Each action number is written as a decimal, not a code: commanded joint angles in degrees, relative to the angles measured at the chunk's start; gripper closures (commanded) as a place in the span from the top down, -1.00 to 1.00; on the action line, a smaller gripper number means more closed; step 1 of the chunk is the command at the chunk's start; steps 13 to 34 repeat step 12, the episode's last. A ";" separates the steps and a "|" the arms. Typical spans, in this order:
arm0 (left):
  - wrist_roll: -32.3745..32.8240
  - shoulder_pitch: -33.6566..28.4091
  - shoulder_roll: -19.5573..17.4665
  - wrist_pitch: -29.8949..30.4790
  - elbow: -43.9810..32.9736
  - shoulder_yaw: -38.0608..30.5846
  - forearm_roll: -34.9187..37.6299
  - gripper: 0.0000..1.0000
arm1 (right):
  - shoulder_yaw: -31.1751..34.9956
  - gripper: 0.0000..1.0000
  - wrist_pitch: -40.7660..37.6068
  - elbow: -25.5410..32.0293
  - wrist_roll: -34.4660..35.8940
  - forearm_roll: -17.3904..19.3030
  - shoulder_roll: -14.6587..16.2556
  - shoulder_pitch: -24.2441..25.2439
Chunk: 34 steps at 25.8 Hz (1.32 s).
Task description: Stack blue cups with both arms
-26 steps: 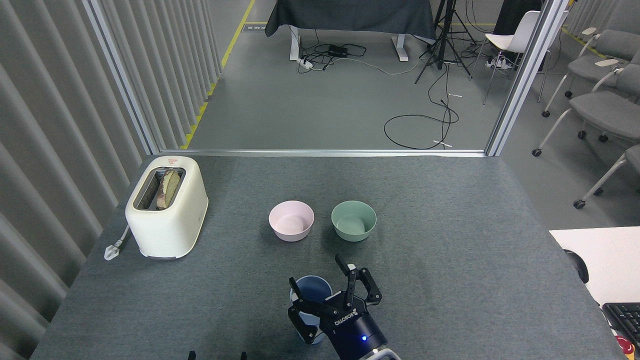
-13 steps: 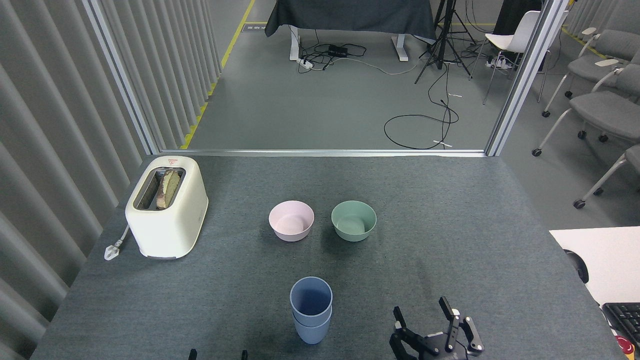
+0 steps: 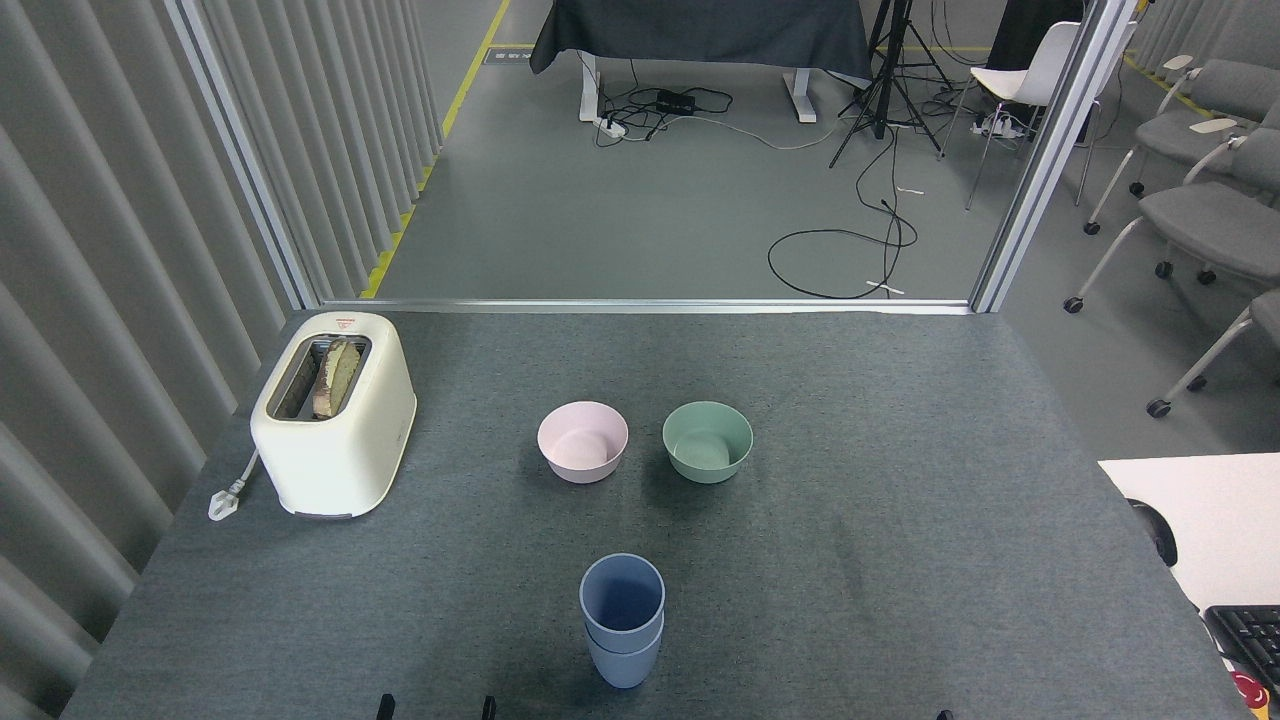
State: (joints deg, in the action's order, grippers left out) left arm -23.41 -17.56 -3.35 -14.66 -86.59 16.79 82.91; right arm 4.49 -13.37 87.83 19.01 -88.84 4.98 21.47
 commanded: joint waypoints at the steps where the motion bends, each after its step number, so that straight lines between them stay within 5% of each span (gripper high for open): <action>1: -0.05 -0.19 0.01 0.51 0.02 0.00 -0.03 1.00 | 0.08 1.00 0.28 -0.02 1.11 0.16 -0.32 0.50; 34: -0.05 -0.10 0.01 0.51 0.11 0.00 -0.03 1.00 | 1.40 1.00 0.28 0.41 1.20 0.60 -0.41 0.77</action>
